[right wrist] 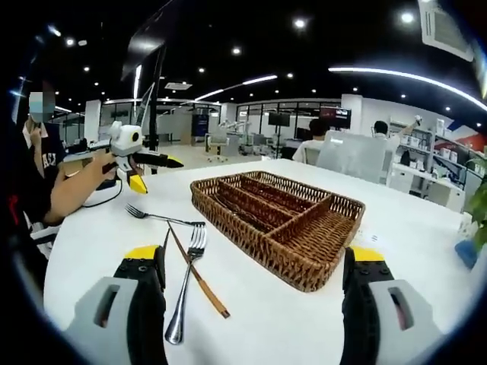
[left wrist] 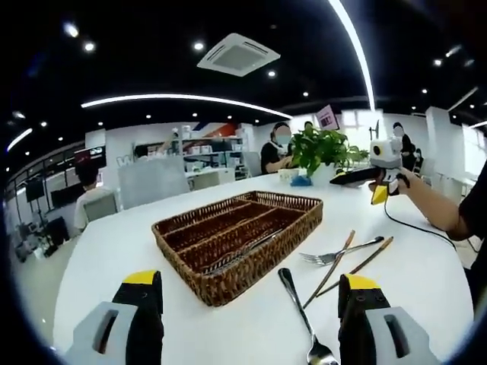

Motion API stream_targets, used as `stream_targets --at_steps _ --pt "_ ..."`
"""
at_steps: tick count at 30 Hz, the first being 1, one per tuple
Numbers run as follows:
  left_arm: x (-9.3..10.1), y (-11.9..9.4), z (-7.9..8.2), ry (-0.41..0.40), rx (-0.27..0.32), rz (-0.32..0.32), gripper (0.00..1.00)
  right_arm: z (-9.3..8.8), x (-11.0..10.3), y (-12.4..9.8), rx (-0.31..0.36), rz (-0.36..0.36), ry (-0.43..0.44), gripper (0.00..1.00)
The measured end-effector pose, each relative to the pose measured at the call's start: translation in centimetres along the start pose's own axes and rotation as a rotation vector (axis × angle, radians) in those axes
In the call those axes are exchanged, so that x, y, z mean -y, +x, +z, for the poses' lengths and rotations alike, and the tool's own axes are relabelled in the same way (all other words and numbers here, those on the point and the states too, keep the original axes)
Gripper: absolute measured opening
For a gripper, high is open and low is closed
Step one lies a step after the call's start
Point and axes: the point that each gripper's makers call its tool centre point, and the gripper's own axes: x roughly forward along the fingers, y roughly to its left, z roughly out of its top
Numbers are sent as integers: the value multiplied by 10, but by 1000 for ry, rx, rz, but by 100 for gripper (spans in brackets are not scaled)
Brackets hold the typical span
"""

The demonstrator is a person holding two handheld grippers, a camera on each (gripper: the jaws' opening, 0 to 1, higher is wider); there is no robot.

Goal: Arrange the knives, forks, and spoons in their matching storage slots by inserting each utensil handle-first until every utensil is classified and aligned in the correct compartment

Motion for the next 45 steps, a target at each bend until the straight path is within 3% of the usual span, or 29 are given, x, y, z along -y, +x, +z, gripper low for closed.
stream_targets --at_steps 15,18,21,24,34,45 --pt "4 0 2 24 -8 0 100 9 -4 1 23 -9 -29 100" --pt "3 0 2 21 -4 -2 100 17 5 4 72 -61 0 100" --pt "2 -1 2 24 -4 4 100 20 3 5 88 -53 8 100" --pt "2 0 3 29 -1 3 100 16 2 11 78 -62 0 100" --pt "5 2 -9 38 -52 -23 100 2 -13 21 12 5 6 100" --pt "-6 -7 -5 17 -39 -6 100 -11 -39 35 -31 73 -34 96"
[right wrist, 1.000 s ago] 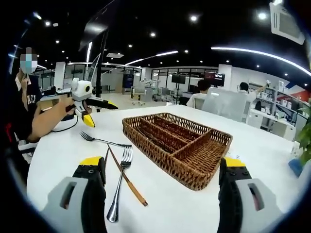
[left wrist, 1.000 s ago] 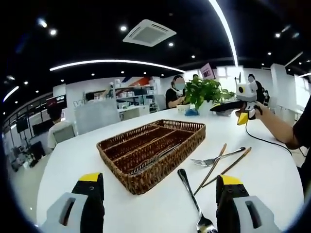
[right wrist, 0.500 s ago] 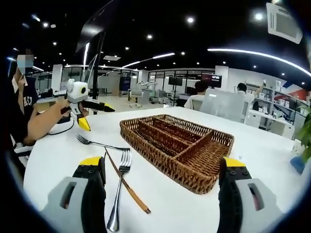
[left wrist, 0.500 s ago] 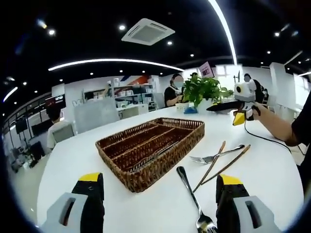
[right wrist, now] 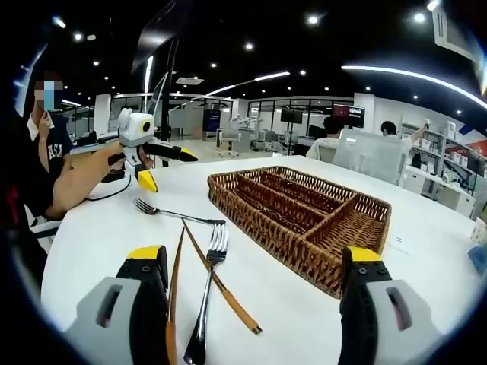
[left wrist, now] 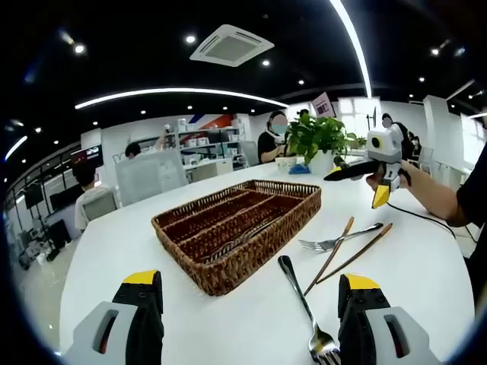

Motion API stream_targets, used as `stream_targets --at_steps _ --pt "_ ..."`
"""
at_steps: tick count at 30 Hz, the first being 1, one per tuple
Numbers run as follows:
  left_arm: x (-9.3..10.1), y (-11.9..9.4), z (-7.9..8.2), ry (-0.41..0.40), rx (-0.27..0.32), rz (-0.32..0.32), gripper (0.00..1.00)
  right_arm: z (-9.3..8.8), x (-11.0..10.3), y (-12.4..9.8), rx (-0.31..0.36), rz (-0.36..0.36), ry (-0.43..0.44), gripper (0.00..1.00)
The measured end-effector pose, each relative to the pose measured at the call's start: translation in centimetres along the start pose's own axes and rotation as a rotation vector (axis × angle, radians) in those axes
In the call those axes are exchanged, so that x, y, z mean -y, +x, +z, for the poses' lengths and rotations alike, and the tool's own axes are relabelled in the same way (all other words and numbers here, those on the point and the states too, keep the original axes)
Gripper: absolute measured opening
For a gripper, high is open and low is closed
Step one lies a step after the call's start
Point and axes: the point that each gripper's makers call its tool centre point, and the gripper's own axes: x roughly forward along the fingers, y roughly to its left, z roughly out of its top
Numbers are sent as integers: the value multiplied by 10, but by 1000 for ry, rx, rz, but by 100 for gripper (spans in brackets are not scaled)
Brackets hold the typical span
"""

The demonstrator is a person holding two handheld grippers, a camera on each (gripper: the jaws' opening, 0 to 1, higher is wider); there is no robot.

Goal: Arrange the knives, forks, and spoons in their matching storage slots by inserting each utensil handle-first until every utensil is classified and aligned in the correct compartment

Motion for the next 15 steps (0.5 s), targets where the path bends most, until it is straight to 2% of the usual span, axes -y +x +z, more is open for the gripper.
stream_targets --at_steps 10,15 --pt "-13 -24 14 -6 36 35 100 -16 -19 16 -63 59 -35 88" --pt "-9 -25 15 7 23 31 100 -25 -25 24 -89 73 -38 80"
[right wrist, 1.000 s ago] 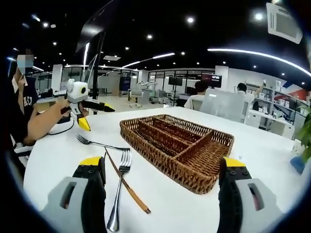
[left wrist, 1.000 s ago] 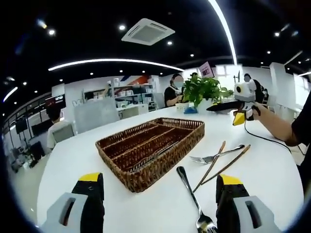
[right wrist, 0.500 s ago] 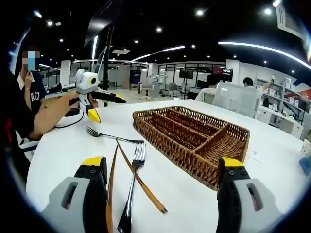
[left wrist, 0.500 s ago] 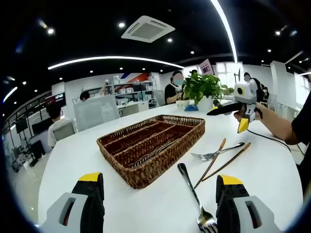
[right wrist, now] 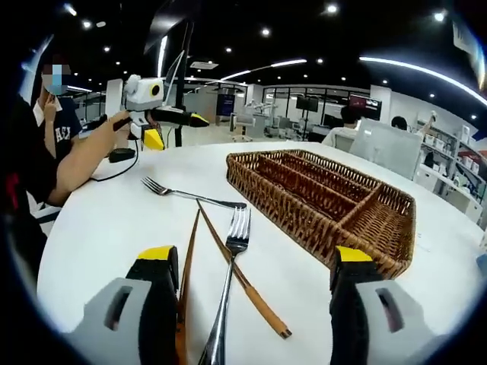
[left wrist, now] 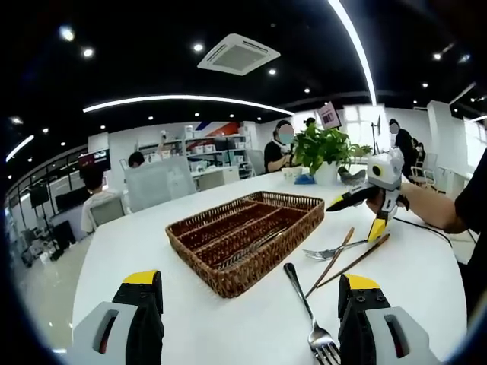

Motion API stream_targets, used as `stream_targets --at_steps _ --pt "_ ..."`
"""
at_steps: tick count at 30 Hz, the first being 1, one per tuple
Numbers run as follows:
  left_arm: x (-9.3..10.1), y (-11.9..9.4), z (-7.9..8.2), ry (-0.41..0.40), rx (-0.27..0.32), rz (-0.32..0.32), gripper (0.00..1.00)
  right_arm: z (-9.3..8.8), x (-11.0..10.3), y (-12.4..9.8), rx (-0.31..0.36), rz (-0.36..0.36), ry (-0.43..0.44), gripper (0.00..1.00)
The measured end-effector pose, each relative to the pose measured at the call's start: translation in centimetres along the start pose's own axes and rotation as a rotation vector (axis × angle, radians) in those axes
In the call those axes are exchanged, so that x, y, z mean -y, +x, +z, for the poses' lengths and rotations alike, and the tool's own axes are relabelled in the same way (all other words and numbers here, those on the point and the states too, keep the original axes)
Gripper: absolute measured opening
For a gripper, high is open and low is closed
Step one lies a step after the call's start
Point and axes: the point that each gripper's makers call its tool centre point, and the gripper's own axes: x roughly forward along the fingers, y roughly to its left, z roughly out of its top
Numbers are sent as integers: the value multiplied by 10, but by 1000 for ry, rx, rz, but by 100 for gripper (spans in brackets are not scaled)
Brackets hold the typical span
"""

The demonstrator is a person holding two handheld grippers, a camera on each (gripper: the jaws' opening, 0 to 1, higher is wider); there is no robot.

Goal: Arrange the knives, forks, and spoons in their matching storage slots by inserting each utensil handle-first until every utensil is classified and aligned in the correct compartment

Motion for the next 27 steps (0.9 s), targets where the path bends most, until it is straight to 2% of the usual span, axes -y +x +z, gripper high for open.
stream_targets --at_steps 4,9,14,16,17,19,20,21,22,25,27 --pt "1 2 -1 5 -9 0 100 -5 -4 8 -12 20 18 73" --pt "-4 2 -1 -2 -6 16 100 -9 -14 15 -36 48 -3 59" --pt "-6 2 -2 -3 -11 23 100 -11 -18 16 -54 65 -11 34" --pt "-5 3 -2 -2 -10 21 100 -15 -18 18 -68 66 -19 33" --pt "-5 3 -2 -2 -9 21 100 -18 -19 18 -82 68 -33 31" --pt "-5 4 -2 1 -10 20 100 -27 -19 19 -130 70 -113 22" --pt "-3 5 -2 4 -11 18 100 -17 -19 21 -71 60 -79 19" --pt "-3 5 -2 6 -11 16 100 -22 -21 17 -99 76 -72 17" --pt "-2 5 -2 3 -12 17 100 -21 -23 16 -99 92 -62 15" --pt "-2 6 -3 2 -12 18 100 -22 -24 16 -96 81 -130 6" --pt "-2 6 -3 0 -11 21 100 -24 -23 17 -105 72 -130 6"
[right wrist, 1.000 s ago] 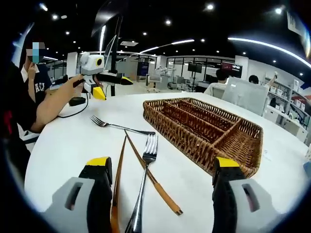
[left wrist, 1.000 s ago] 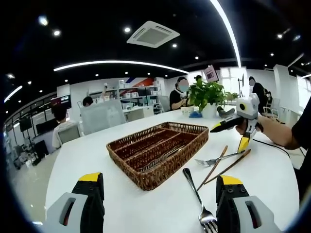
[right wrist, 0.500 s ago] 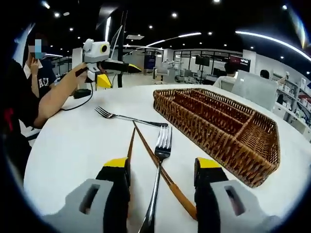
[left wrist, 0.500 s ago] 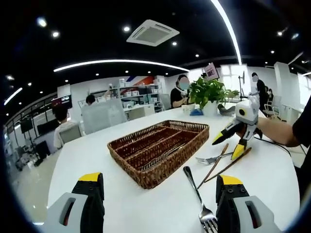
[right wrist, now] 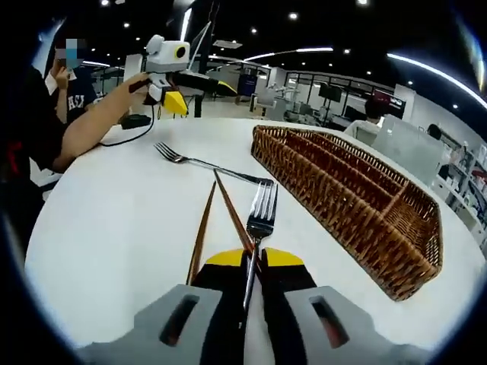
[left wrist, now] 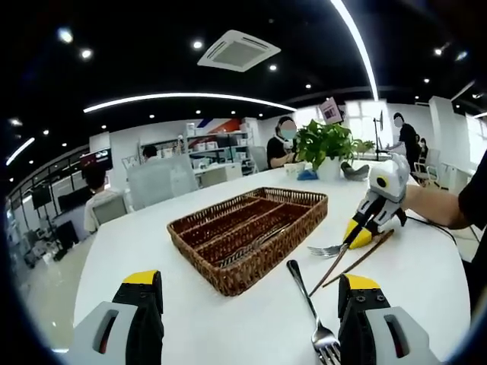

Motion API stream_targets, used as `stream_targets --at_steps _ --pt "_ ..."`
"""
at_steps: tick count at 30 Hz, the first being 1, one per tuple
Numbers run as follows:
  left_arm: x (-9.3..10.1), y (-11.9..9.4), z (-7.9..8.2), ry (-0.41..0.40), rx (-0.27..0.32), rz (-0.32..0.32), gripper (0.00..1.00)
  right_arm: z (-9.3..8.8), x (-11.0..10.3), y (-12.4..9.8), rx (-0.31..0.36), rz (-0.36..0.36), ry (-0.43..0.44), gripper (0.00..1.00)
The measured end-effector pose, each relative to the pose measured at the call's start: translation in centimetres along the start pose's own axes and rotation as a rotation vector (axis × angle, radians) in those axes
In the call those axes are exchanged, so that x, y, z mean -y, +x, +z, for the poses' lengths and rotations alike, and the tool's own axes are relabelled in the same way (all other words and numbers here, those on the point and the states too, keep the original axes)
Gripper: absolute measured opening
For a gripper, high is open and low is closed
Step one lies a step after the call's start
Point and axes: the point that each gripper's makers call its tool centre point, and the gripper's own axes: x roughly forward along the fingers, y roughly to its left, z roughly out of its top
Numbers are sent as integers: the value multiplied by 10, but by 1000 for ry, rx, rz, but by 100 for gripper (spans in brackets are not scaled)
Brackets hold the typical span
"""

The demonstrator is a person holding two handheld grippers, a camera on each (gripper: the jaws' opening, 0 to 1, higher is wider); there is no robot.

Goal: Arrange the knives, forks, and spoons in their matching storage slots by inserting each utensil handle-first until every utensil is classified and aligned in the correct compartment

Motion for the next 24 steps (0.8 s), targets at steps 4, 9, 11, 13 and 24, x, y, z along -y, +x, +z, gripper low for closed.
stream_targets --at_steps 4,9,11,13,24 --pt "1 1 0 2 0 -2 100 0 -1 2 2 8 -31 5" --pt "2 1 -1 2 -2 -2 100 1 -5 2 -12 18 -68 4" --pt "4 2 -1 3 -3 -1 100 2 -8 2 -19 38 -69 3" --pt "5 2 -1 4 -3 -2 100 2 -9 3 -25 31 -79 3" --pt "5 1 0 3 3 3 100 3 -11 1 -30 28 -86 0"
